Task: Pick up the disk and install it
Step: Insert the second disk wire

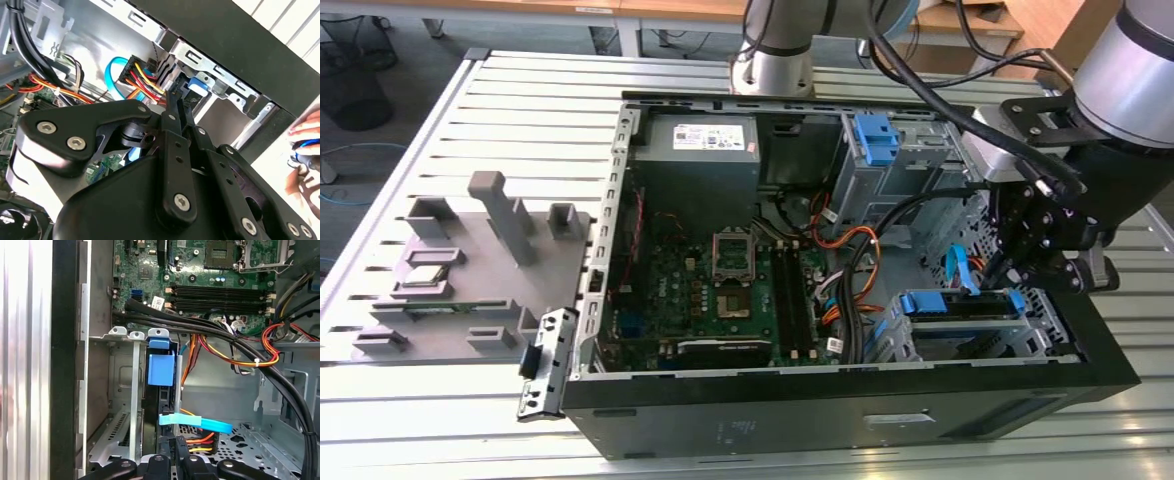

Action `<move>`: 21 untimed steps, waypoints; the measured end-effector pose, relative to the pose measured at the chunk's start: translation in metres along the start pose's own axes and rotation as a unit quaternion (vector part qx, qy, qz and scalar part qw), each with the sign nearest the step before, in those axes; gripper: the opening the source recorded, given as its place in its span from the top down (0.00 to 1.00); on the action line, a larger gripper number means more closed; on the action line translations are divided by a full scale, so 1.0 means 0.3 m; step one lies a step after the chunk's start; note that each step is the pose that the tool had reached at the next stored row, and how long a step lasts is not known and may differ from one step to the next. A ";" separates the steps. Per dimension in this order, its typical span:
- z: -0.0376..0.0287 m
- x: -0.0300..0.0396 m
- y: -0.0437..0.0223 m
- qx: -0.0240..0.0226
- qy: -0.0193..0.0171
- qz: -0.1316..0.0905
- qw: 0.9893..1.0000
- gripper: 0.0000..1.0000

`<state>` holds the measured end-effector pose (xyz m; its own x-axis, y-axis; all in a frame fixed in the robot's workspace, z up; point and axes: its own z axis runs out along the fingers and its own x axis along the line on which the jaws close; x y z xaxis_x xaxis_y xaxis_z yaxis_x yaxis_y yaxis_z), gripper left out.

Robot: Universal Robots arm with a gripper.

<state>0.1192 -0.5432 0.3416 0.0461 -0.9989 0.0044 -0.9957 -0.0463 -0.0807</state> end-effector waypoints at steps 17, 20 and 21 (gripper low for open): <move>0.003 0.042 0.008 0.002 -0.024 0.002 1.000 0.83; 0.003 0.045 0.009 0.003 -0.026 0.002 1.000 0.83; 0.003 0.045 0.010 0.003 -0.026 0.002 1.000 0.83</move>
<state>0.1171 -0.5569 0.3404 0.0460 -0.9978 -0.0481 -0.9954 -0.0418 -0.0862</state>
